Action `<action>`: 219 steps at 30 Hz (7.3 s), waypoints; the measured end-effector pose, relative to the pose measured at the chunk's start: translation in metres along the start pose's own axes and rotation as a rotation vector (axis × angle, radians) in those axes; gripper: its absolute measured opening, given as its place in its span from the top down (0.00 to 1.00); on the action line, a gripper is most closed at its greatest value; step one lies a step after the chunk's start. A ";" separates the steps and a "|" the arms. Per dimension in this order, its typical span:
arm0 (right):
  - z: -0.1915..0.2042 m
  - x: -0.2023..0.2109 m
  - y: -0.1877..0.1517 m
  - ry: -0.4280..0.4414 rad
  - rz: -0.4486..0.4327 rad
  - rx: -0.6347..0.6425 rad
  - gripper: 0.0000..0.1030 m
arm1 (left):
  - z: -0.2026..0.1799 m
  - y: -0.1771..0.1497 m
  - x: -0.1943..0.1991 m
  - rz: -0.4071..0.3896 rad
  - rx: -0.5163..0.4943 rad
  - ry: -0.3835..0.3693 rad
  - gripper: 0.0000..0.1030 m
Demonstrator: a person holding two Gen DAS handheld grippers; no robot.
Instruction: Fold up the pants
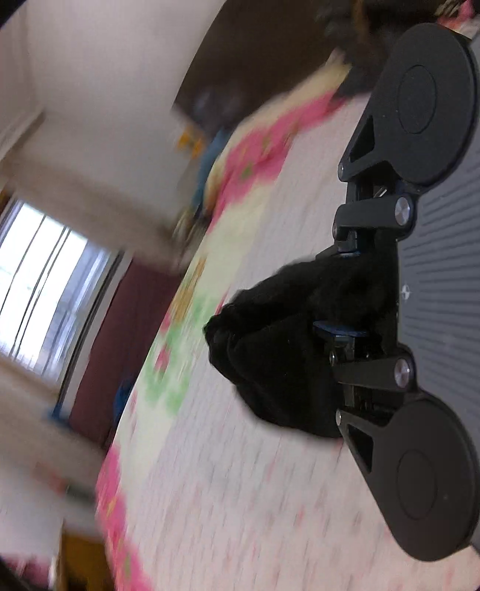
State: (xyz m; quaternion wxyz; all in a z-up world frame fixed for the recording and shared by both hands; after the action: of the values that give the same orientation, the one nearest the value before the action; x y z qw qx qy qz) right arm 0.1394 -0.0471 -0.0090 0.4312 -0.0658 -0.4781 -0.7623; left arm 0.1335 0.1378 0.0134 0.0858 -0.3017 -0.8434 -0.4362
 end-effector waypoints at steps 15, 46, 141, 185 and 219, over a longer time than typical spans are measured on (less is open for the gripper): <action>-0.044 0.014 -0.006 0.213 0.034 -0.247 0.24 | -0.072 -0.068 0.012 0.186 -0.335 0.001 0.52; -0.097 0.013 -0.012 0.003 0.111 -0.246 0.81 | -0.082 -0.090 -0.064 0.226 -0.503 0.052 0.25; 0.000 0.139 -0.110 -0.380 0.052 0.144 0.65 | -0.106 -0.148 0.033 0.208 -0.525 0.178 0.05; 0.007 0.136 -0.126 -0.338 0.056 0.114 0.60 | -0.083 -0.140 0.027 0.214 -0.431 0.303 0.00; 0.003 0.131 -0.132 -0.343 0.094 0.104 0.60 | -0.081 -0.142 0.026 0.222 -0.446 0.325 0.00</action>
State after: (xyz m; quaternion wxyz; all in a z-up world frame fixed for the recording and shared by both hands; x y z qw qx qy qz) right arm -0.0379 -0.1000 -0.0284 0.3812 -0.1945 -0.5800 -0.6932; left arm 0.0205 0.0231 -0.0240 0.1985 -0.3296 -0.6638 -0.6413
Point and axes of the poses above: each gripper's, at about its wrist camera, not at the fingertips, and x roughly against the way its jaws point, z to its left, y to its top, the point moved 5 cm from there along -x, roughly the way its jaws point, and after that the axes turned 9 degrees about x, right-handed, at the moved point
